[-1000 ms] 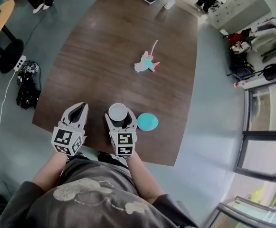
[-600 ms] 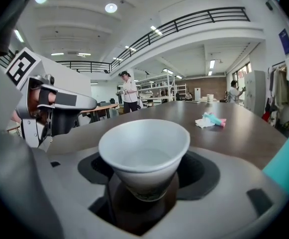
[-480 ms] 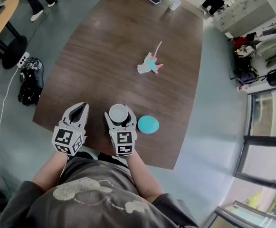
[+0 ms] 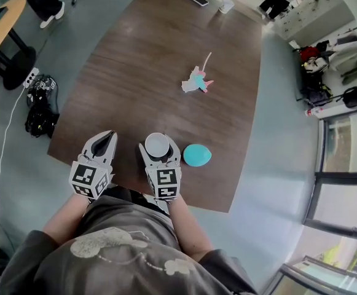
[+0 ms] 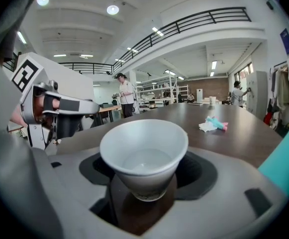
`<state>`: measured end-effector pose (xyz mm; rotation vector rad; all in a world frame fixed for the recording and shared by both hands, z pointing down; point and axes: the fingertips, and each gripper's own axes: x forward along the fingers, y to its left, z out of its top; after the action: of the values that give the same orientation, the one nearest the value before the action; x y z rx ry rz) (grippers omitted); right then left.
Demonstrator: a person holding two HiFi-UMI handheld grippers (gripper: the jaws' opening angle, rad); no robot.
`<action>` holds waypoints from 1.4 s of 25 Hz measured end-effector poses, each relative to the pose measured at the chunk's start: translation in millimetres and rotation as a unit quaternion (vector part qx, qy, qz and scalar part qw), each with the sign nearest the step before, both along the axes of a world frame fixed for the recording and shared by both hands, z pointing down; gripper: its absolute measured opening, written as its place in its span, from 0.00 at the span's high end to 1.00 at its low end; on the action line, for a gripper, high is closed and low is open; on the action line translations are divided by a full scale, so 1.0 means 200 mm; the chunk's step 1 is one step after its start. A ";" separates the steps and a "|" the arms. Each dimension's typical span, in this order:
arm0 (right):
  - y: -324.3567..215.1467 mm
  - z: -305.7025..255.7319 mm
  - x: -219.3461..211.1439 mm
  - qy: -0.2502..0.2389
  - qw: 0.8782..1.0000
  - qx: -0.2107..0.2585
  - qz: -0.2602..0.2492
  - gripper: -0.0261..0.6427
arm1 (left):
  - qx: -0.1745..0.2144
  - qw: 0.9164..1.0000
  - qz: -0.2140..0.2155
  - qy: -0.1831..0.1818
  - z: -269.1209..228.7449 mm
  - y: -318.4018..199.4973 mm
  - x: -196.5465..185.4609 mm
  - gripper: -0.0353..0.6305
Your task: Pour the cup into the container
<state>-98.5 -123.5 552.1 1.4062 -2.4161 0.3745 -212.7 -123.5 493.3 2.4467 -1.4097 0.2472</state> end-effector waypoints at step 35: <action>0.67 -0.46 0.72 0.010 0.978 0.040 0.203 0.50 | 0.038 0.977 0.200 0.066 -0.20 0.43 0.43 0.93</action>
<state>46.4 10.4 460.6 1.9320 -2.1391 0.3551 -126.1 -36.8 453.0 2.7353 -0.8787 0.1152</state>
